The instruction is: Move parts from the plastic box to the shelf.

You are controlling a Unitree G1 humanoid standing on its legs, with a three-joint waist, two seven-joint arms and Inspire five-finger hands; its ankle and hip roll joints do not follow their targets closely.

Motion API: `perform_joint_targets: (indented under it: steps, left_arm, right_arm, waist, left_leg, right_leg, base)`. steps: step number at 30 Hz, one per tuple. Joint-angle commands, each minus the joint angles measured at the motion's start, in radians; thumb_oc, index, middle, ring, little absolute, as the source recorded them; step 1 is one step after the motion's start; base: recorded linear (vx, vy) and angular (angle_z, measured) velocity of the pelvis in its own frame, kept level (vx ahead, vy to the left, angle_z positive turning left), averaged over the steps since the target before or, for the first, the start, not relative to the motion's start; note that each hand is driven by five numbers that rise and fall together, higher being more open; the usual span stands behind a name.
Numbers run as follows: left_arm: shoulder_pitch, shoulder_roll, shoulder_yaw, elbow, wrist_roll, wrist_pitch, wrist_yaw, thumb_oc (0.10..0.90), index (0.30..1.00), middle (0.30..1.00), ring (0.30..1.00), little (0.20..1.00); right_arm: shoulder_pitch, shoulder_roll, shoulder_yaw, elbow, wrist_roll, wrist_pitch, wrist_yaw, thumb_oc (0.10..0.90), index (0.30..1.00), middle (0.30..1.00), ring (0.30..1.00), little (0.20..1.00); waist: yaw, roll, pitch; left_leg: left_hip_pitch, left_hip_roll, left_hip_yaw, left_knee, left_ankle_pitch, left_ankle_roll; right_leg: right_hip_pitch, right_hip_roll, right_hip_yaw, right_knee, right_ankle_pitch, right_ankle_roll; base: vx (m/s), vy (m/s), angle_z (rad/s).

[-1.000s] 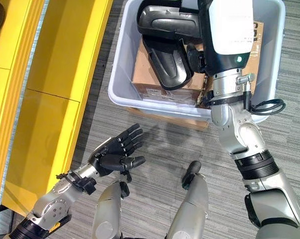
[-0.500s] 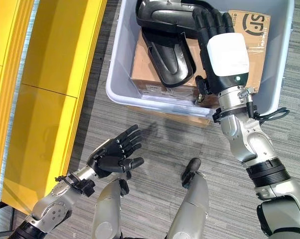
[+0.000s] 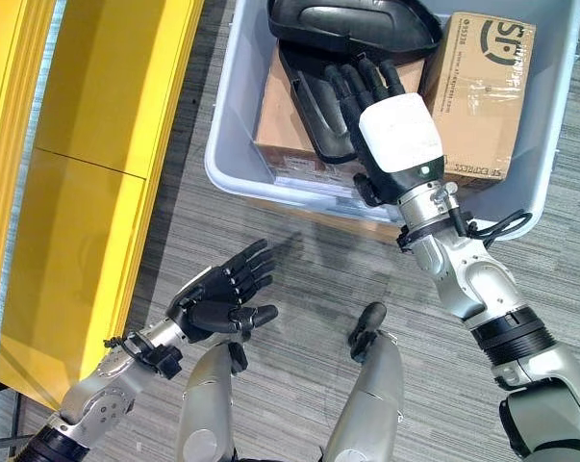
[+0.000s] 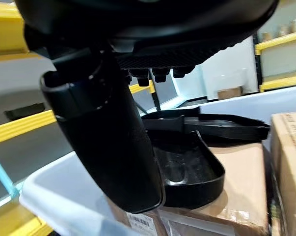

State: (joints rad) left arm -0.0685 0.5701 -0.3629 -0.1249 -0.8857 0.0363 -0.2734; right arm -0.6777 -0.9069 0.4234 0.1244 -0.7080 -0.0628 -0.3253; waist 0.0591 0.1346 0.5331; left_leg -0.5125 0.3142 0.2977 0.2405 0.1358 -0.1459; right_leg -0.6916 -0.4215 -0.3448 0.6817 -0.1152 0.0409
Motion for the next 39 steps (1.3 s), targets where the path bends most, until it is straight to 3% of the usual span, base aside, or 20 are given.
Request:
perform_joint_targets:
  steps: [1,13,22,39]
  left_arm:
    - [0.005,0.025,0.012,-0.104,0.002,-0.071,-0.055,0.9,1.0,1.0,1.0,1.0]
    - [-0.023,0.021,-0.003,-0.077,0.019,-0.066,-0.053,0.9,1.0,1.0,1.0,1.0]
    - [-0.034,0.019,-0.008,-0.079,0.006,-0.056,-0.054,0.9,1.0,1.0,1.0,1.0]
    - [-0.046,0.016,-0.006,-0.059,0.021,-0.032,-0.071,0.9,1.0,1.0,1.0,1.0]
  right_arm:
    - [-0.156,-0.004,0.01,-0.038,-0.05,-0.057,-0.042,0.9,1.0,1.0,1.0,1.0]
    - [-0.202,0.019,0.079,0.08,-0.083,-0.018,-0.091,0.9,1.0,1.0,1.0,1.0]
    - [-0.252,0.029,0.092,0.173,-0.049,0.067,-0.136,0.9,1.0,1.0,1.0,1.0]
    - [-0.309,0.038,0.141,0.297,-0.096,0.037,-0.124,0.9,1.0,1.0,1.0,1.0]
  waist:
    - [0.01,-0.004,-0.013]
    - [0.026,0.004,-0.013]
    - [0.035,0.018,-0.013]
    - [0.052,0.03,-0.013]
  left_leg:
    - [-0.014,0.057,0.042,0.04,-0.112,-0.003]
    - [-0.036,0.055,0.034,0.039,-0.104,-0.003]
    - [-0.043,0.054,0.035,0.034,-0.099,-0.004]
    - [-0.062,0.05,0.033,0.036,-0.098,-0.005]
  right_leg:
    - [-0.005,0.017,0.08,0.061,-0.126,0.088]
    - [-0.017,0.015,0.067,0.066,-0.128,0.086]
    - [-0.028,0.012,0.064,0.075,-0.131,0.084]
    - [-0.04,0.007,0.052,0.075,-0.13,0.08]
  base:
    - [0.0,-0.023,0.07]
    - [0.0,-0.003,0.01]
    - [0.0,0.0,0.0]
    - [0.0,0.0,0.0]
